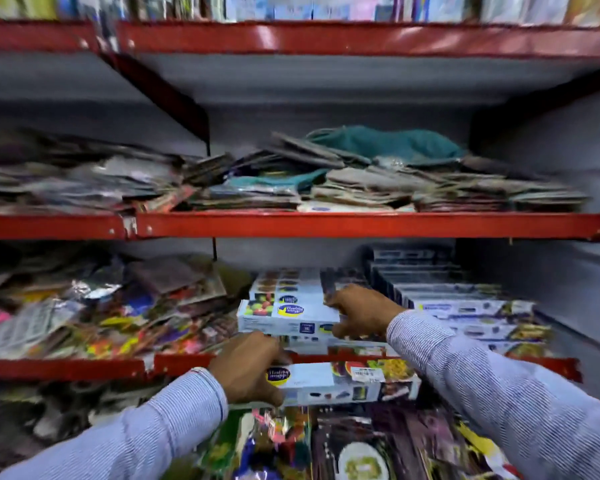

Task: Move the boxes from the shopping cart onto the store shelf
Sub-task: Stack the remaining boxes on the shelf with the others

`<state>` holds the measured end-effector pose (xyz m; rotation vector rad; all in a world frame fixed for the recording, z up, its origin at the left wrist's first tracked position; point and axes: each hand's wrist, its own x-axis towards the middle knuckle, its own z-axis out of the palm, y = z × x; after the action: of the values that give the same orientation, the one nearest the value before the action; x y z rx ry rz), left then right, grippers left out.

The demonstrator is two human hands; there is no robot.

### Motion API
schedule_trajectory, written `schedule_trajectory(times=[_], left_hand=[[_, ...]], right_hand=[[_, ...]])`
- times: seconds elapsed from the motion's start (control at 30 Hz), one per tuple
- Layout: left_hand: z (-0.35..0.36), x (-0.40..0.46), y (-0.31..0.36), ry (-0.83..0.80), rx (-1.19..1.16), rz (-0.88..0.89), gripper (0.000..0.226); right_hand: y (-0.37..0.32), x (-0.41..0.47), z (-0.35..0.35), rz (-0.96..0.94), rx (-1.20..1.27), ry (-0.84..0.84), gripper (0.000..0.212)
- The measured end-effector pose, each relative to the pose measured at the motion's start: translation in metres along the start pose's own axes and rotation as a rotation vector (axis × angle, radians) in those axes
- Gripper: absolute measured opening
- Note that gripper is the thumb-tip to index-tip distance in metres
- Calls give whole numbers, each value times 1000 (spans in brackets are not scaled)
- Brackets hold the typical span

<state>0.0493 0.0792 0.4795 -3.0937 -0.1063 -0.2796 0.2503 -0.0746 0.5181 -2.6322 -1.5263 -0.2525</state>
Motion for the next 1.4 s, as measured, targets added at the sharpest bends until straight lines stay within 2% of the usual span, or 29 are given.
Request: schedule_trajectory(times=[0.23,0.33,0.47,0.67,0.93,0.97,1.07,1.13,1.23,1.4], left_hand=[[-1,43,-18,14,-30,0,55],[-1,58,-25,-26,-54,17,41],[-2,68,-31,-58,-42,49,41],[8,78,-45,-31,-74,38,55],[13,89,-58,-55,-90,1,57],[13,90,-60,-53,-87,-4,56],[12,94,-66,-26,-72,-31,57],[11,99,-69,-8,-74,-32,58],[11,109,-70,20,-70,-27,65],[12,135,-72,46,-77,-32,57]], right_hand=[[15,53,17,76,47,-26,52],[20,74,29,90,57,-46,44],[27,90,40,85,50,-44,53],[34,105,51,71,72,-28,44],[41,112,57,59,98,61,52],[40,112,55,55,92,69,49],[38,113,50,62,43,127,18],[39,113,45,66,25,137,15],[47,111,37,60,121,123,23],[54,109,31,46,276,115,22]])
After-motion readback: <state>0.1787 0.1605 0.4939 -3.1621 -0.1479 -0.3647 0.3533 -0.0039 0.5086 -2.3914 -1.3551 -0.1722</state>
